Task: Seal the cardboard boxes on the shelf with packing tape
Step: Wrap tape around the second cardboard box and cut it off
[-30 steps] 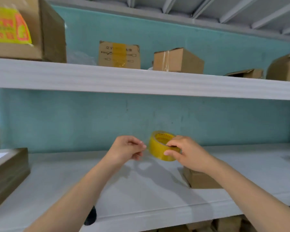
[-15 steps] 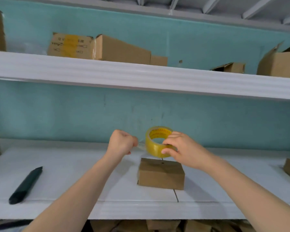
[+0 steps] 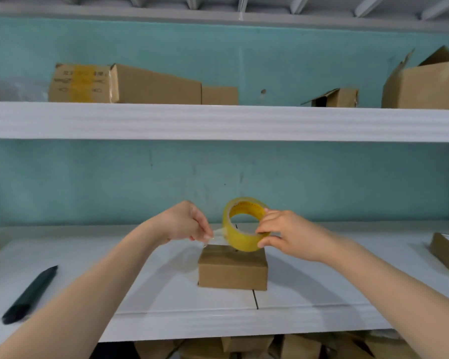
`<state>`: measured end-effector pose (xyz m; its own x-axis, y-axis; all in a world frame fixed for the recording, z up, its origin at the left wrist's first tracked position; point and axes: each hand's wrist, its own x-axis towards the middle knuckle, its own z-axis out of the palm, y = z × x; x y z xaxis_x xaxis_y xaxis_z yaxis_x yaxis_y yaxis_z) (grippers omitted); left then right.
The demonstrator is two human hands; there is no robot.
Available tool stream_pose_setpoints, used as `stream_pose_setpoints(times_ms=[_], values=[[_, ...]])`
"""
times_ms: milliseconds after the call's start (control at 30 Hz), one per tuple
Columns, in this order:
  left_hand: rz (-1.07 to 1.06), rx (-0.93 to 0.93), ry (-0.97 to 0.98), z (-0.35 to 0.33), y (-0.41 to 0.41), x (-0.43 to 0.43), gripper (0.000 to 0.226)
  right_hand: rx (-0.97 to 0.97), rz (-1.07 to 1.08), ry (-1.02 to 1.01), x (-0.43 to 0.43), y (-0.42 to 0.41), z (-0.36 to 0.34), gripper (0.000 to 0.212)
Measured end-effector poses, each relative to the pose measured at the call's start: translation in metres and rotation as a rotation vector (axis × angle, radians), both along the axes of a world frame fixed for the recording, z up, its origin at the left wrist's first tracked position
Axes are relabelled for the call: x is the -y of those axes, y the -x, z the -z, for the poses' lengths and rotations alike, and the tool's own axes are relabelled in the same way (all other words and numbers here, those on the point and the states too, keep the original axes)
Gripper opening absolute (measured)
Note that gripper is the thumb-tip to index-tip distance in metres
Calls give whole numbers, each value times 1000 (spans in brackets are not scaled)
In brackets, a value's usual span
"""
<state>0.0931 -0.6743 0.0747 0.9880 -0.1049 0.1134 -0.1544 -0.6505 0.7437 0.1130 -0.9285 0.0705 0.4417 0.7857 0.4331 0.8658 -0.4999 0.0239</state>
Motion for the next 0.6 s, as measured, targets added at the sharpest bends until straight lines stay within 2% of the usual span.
stream_pose_setpoints(times_ms=[67,167,333,433,500,600], values=[[50,24,103,-5,1,-5,24,-45,10,-97,0,-1,-1,17],[129,-54,282,-6,4,-17,30,-58,-15,-158,-2,-3,0,16],[278,-184,272,-6,14,-31,34,-158,-59,-245,-12,0,8,16],[248,-118,618,5,15,-42,59,-387,-64,-471,-11,2,6,13],[162,-56,865,17,17,-39,54,-577,-118,-609,-14,6,4,14],[48,-135,960,34,12,-21,65,-753,-185,-725,-23,10,6,24]])
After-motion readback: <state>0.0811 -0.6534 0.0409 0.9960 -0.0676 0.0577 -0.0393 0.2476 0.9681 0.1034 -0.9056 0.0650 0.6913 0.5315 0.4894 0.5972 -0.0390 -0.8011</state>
